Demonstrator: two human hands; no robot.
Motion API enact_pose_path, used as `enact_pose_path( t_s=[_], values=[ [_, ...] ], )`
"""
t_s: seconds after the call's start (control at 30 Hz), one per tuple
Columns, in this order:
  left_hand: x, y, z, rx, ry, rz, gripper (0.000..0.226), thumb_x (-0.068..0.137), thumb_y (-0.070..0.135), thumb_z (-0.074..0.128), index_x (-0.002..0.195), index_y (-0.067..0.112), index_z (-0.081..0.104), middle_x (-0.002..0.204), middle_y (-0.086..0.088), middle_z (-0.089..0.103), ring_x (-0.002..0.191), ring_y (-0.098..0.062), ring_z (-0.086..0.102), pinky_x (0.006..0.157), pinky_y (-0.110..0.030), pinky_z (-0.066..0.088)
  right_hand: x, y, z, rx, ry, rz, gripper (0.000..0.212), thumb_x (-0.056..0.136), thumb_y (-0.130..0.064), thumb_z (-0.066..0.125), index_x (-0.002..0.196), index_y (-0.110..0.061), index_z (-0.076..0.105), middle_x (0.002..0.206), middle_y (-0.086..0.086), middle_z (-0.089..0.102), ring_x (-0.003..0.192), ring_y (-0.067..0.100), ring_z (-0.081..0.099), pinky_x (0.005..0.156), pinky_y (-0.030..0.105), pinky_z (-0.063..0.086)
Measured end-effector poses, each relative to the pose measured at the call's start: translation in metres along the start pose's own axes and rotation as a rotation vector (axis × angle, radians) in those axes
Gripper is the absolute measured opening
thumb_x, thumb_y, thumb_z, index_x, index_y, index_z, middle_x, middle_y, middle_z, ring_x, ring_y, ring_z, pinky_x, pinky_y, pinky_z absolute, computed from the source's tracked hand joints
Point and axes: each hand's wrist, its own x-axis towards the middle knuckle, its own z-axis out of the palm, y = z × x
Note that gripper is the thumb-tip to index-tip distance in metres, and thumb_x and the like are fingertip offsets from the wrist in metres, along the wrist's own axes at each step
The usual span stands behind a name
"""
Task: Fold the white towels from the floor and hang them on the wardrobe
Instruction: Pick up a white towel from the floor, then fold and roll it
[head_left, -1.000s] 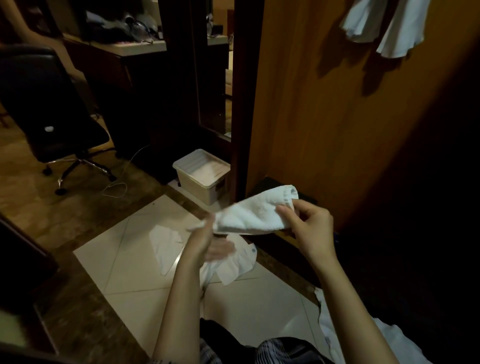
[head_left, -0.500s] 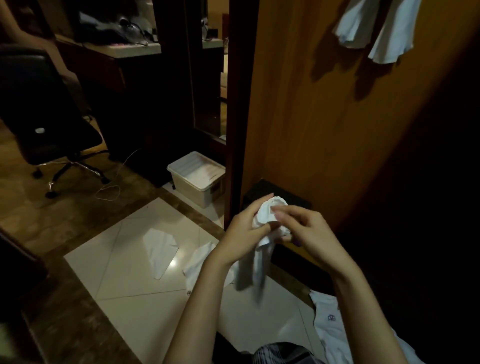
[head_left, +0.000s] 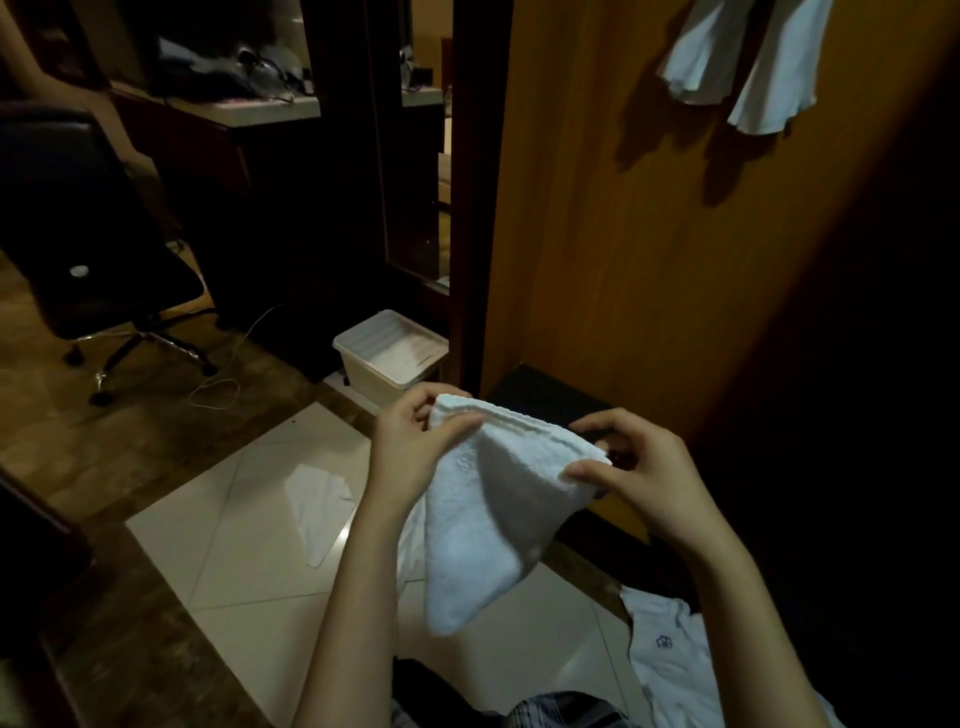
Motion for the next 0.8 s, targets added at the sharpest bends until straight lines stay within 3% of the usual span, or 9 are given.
enact_pose_path(
  t_s=[0.13,0.27,0.43,0.6,0.73,0.8],
  values=[
    [0.001,0.003,-0.005,0.002,-0.074,0.027,0.022,0.076,0.000,0.073,0.081,0.021,0.068,0.077,0.014,0.071,0.075,0.002,0.065,0.066,-0.013,0.050,-0.004,-0.001,-0.005,-0.064,0.040,-0.064,0.016,0.076,-0.023,0.077,0.085,-0.034,0.069,0.087,-0.015,0.069,0.084,0.000,0.064,0.072,0.027,0.055],
    [0.000,0.006,-0.006,0.044,-0.113,0.045,0.025,0.080,-0.001,0.069,0.081,0.024,0.068,0.076,0.020,0.070,0.077,0.002,0.065,0.065,-0.012,0.050,-0.005,-0.003,-0.010,-0.141,0.096,-0.138,0.014,0.077,-0.025,0.075,0.082,-0.035,0.066,0.083,-0.017,0.068,0.082,-0.003,0.063,0.071,0.022,0.054],
    [0.000,0.007,-0.007,0.032,-0.134,0.036,0.023,0.084,-0.002,0.064,0.083,0.021,0.069,0.077,0.014,0.071,0.077,0.000,0.066,0.064,-0.013,0.050,-0.007,-0.003,-0.012,-0.136,0.152,-0.215,0.008,0.077,-0.027,0.075,0.076,-0.029,0.067,0.077,-0.013,0.068,0.076,0.001,0.064,0.066,0.023,0.055],
    [0.002,0.005,-0.008,0.018,-0.138,0.024,0.024,0.084,-0.004,0.064,0.083,0.019,0.069,0.074,0.010,0.070,0.072,0.000,0.065,0.064,-0.014,0.050,-0.002,-0.002,-0.014,-0.163,0.110,-0.281,0.013,0.078,-0.035,0.071,0.073,-0.025,0.065,0.072,-0.012,0.065,0.070,0.005,0.063,0.059,0.022,0.050],
    [0.004,0.003,-0.008,0.020,-0.064,0.027,0.018,0.082,0.002,0.068,0.084,0.020,0.071,0.076,-0.011,0.069,0.072,-0.010,0.065,0.063,-0.019,0.051,0.001,-0.009,-0.016,-0.383,-0.025,-0.423,0.023,0.087,-0.045,0.054,0.086,-0.023,0.051,0.067,-0.009,0.056,0.059,0.007,0.056,0.050,0.021,0.046],
    [0.003,0.002,-0.005,0.031,-0.039,0.007,0.016,0.083,0.004,0.068,0.084,0.019,0.070,0.075,-0.006,0.069,0.065,-0.006,0.064,0.055,-0.016,0.049,0.002,-0.013,-0.015,-0.501,-0.145,-0.484,0.020,0.091,-0.034,0.053,0.108,-0.027,0.045,0.069,-0.005,0.059,0.054,0.007,0.055,0.049,0.027,0.049]
  ],
)
